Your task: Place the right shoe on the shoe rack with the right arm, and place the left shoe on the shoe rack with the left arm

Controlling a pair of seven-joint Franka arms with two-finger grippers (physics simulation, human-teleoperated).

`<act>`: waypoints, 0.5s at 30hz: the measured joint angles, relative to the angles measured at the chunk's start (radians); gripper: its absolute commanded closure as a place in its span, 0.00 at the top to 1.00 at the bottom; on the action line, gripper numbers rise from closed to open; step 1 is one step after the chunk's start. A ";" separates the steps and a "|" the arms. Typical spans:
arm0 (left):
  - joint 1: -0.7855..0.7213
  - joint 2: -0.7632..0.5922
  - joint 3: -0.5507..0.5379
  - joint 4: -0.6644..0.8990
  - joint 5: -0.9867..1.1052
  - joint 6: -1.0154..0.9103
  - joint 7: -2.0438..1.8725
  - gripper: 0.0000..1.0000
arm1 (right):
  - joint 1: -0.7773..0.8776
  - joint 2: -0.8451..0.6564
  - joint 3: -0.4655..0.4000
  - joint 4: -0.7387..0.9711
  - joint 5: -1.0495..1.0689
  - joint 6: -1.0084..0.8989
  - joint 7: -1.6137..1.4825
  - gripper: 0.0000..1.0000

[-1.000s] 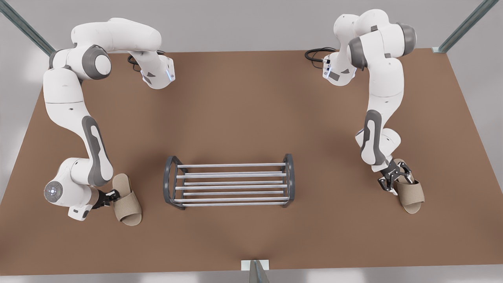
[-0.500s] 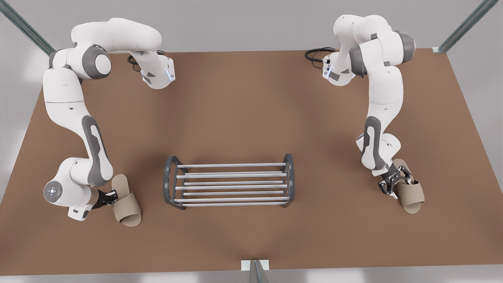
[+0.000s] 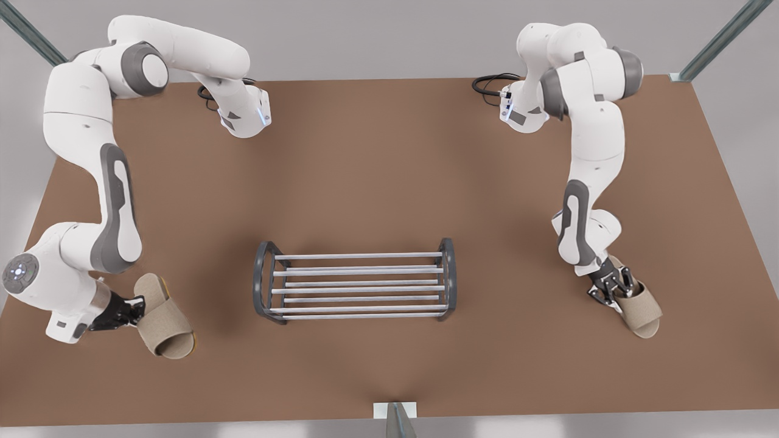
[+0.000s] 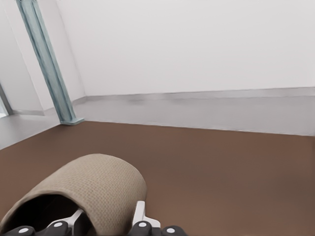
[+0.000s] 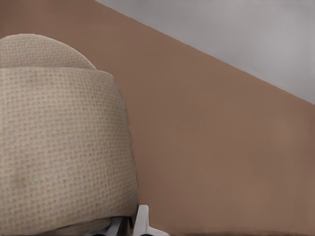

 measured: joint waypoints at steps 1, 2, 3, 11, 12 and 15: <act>-0.013 -0.004 0.004 -0.001 0.002 0.000 0.000 0.47 | 0.003 -0.048 0.003 0.007 0.019 -0.028 0.004 0.21; -0.028 -0.005 0.013 -0.002 0.003 0.000 0.000 0.42 | 0.009 -0.088 0.006 0.020 0.036 -0.060 0.010 0.21; -0.041 -0.006 0.021 -0.003 0.003 0.001 0.000 0.31 | 0.012 -0.127 0.029 0.030 0.049 -0.096 0.021 0.21; -0.071 -0.067 0.031 -0.006 0.018 0.004 0.000 0.21 | 0.305 -0.177 0.122 0.145 0.074 -0.333 0.267 0.21; -0.083 -0.099 0.032 -0.011 0.015 0.005 0.000 0.21 | 0.343 -0.177 0.120 0.148 0.074 -0.347 0.311 0.21; -0.175 -0.253 0.053 -0.045 -0.029 0.006 0.000 0.21 | 0.473 -0.173 0.112 0.189 0.044 -0.374 0.462 0.21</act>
